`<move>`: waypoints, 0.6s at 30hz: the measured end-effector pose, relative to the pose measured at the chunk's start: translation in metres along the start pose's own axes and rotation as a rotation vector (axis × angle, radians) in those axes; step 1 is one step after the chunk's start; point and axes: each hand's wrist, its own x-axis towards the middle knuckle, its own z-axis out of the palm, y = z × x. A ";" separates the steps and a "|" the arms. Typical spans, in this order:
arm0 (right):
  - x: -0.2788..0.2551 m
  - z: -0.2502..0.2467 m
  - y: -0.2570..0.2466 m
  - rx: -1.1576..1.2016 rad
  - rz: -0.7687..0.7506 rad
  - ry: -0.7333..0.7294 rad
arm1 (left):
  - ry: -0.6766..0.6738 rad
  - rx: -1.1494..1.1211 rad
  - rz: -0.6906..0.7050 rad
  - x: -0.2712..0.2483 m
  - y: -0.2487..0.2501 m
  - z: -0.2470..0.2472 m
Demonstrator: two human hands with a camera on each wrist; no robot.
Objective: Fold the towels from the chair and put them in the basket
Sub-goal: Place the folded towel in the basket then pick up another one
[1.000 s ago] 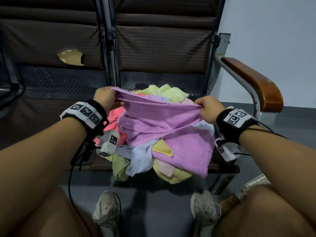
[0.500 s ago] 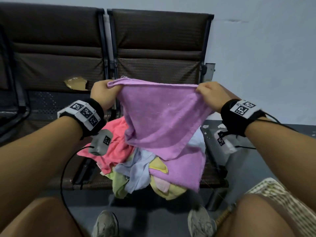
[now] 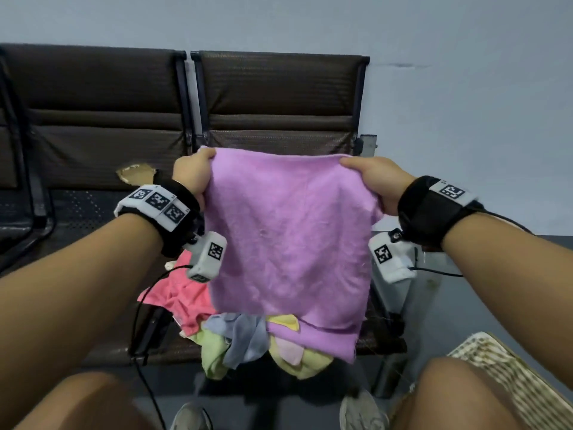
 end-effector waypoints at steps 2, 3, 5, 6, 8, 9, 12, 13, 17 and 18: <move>-0.005 0.014 0.004 0.062 0.052 -0.063 | -0.054 -0.023 -0.038 -0.013 -0.004 0.015; -0.008 0.022 0.005 0.083 0.062 -0.093 | -0.100 -0.026 -0.045 -0.022 -0.005 0.023; -0.013 0.039 0.006 0.123 0.067 -0.131 | -0.220 -0.049 -0.038 -0.044 -0.007 0.038; -0.014 0.046 0.006 0.155 0.067 -0.146 | -0.291 -0.064 -0.031 -0.056 -0.008 0.045; -0.016 0.057 0.006 0.259 0.084 -0.193 | -0.432 -0.052 0.038 -0.080 -0.010 0.056; -0.016 0.060 0.005 0.309 0.108 -0.243 | -0.479 -0.018 0.093 -0.089 -0.012 0.060; -0.020 0.060 0.005 0.333 0.145 -0.363 | -0.611 0.044 0.174 -0.102 -0.013 0.058; -0.019 0.059 0.007 0.322 0.139 -0.349 | -0.636 0.017 0.136 -0.102 -0.012 0.056; -0.016 0.052 0.013 0.147 0.099 -0.286 | -0.412 -0.061 0.028 -0.088 -0.013 0.050; -0.017 0.050 0.012 0.111 0.086 -0.305 | -0.357 -0.059 0.020 -0.082 -0.015 0.050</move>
